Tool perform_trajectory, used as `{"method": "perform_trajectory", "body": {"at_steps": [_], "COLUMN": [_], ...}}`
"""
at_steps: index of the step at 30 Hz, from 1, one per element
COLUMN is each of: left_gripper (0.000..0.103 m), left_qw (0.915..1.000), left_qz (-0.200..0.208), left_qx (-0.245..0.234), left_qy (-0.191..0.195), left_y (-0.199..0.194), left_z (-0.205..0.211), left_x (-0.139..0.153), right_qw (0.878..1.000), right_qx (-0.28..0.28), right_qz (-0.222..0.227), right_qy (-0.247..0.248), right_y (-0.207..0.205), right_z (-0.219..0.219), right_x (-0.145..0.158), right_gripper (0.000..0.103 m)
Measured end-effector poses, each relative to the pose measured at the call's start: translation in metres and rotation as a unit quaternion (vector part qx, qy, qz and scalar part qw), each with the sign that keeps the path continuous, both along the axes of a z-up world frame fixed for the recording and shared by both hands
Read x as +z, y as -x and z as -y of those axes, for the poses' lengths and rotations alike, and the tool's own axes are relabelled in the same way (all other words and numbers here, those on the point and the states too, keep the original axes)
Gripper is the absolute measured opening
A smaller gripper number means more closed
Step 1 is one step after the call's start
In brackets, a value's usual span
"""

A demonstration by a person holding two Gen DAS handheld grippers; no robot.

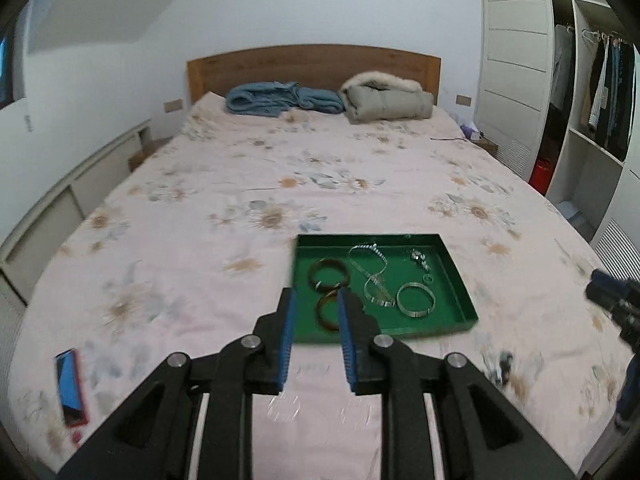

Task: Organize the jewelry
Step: 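Withdraw both open tools from the tray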

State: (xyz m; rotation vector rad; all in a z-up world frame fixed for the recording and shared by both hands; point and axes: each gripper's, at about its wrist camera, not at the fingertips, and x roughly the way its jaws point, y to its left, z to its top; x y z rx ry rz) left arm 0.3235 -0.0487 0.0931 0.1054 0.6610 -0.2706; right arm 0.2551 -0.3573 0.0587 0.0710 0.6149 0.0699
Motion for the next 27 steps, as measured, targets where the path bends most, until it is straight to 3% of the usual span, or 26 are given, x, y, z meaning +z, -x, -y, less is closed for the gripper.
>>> {"method": "perform_trajectory", "body": {"at_steps": [6,14,21,27], "left_gripper": [0.028,0.028,0.028,0.028], "left_qw": [0.9998,0.9999,0.9991,0.9975], "left_qz": [0.014,0.011,0.005,-0.019], "left_qx": [0.009,0.001,-0.033,-0.051], "left_qy": [0.006,0.007,0.026,0.045], "left_y": [0.082,0.157,0.191,0.181], "left_z": [-0.037,-0.050,-0.033,-0.002], "left_x": [0.012,-0.002,-0.021,-0.054], "right_qw": [1.000,0.999,0.998,0.998], "right_qx": [-0.011,-0.010,-0.013,-0.019], "right_qz": [0.024,0.041,0.047,0.024], "right_qy": [-0.003,-0.012,-0.029,-0.046], "right_y": [0.078,0.152,0.182,0.175], "right_z": [0.003,-0.002,-0.003,0.009], "right_x": [0.022,0.028,0.017,-0.018], "right_gripper": [0.038,0.040,0.042,0.047]}}
